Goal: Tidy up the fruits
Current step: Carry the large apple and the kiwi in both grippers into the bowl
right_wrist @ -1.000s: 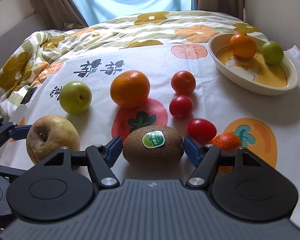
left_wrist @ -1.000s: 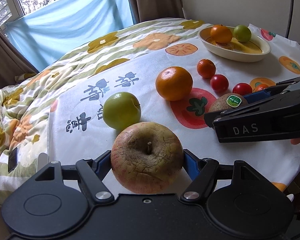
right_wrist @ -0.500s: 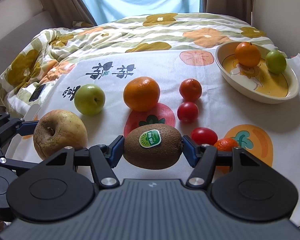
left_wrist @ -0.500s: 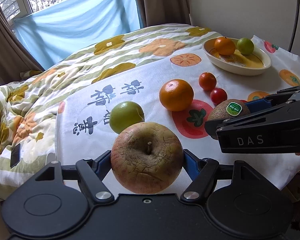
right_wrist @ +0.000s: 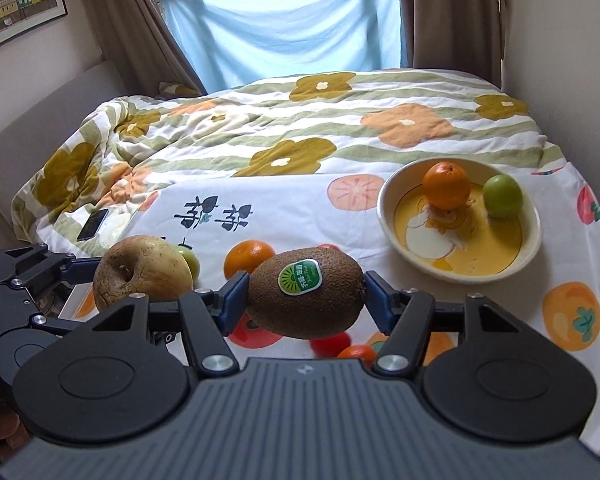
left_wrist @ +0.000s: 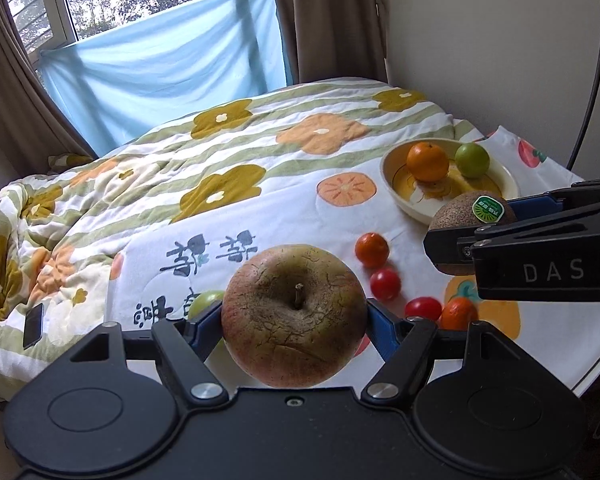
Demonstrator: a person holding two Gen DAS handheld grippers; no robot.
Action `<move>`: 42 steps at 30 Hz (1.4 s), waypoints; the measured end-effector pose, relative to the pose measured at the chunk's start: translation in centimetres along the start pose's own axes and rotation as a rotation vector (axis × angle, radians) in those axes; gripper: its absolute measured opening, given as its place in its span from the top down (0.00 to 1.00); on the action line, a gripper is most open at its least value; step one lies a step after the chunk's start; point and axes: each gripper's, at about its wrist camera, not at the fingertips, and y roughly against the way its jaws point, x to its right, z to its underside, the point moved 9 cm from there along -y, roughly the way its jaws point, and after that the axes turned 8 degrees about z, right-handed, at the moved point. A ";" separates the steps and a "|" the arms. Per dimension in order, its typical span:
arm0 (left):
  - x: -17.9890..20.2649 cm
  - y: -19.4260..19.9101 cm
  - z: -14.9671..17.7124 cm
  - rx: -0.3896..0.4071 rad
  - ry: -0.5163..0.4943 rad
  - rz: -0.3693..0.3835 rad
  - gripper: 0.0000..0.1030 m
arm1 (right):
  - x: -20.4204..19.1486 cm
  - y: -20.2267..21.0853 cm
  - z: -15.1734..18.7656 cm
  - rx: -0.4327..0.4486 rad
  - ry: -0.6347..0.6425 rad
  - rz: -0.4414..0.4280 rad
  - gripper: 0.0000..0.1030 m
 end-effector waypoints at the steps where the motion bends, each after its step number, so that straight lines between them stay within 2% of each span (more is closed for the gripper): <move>1: 0.8 0.0 -0.7 0.007 0.004 0.003 0.25 | 0.9 0.3 -0.5 0.004 0.002 0.001 0.26; 11: 7.6 -2.1 -6.2 0.047 0.023 0.029 0.25 | 10.4 1.1 -3.9 0.034 0.001 0.032 0.26; 21: 11.9 -8.0 -9.1 0.028 0.036 0.039 0.25 | 17.9 -2.2 -5.0 0.005 0.002 0.055 0.26; 33: 12.4 -16.5 -10.7 -0.038 0.038 0.015 0.25 | 20.8 -8.5 -4.9 -0.042 0.009 0.035 0.26; 42: 12.8 -19.8 -10.5 -0.100 0.001 0.019 0.25 | 21.3 -10.9 -4.7 -0.073 0.027 0.033 0.26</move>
